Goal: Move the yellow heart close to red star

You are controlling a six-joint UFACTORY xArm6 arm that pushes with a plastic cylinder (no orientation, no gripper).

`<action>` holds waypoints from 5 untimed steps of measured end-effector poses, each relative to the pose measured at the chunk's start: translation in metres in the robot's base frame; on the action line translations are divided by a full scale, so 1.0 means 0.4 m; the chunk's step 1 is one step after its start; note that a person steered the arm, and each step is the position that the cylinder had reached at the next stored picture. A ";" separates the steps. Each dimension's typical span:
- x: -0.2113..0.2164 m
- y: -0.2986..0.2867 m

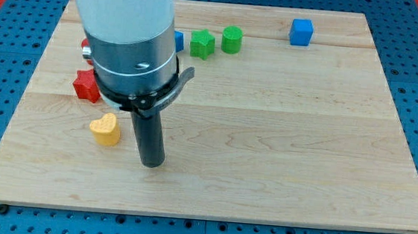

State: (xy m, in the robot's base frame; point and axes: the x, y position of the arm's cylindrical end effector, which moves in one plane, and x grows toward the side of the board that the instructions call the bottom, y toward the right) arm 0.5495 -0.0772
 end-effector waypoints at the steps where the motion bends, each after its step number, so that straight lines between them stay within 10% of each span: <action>1: -0.003 -0.023; 5: -0.076 -0.153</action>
State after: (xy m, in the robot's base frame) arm 0.5192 -0.1384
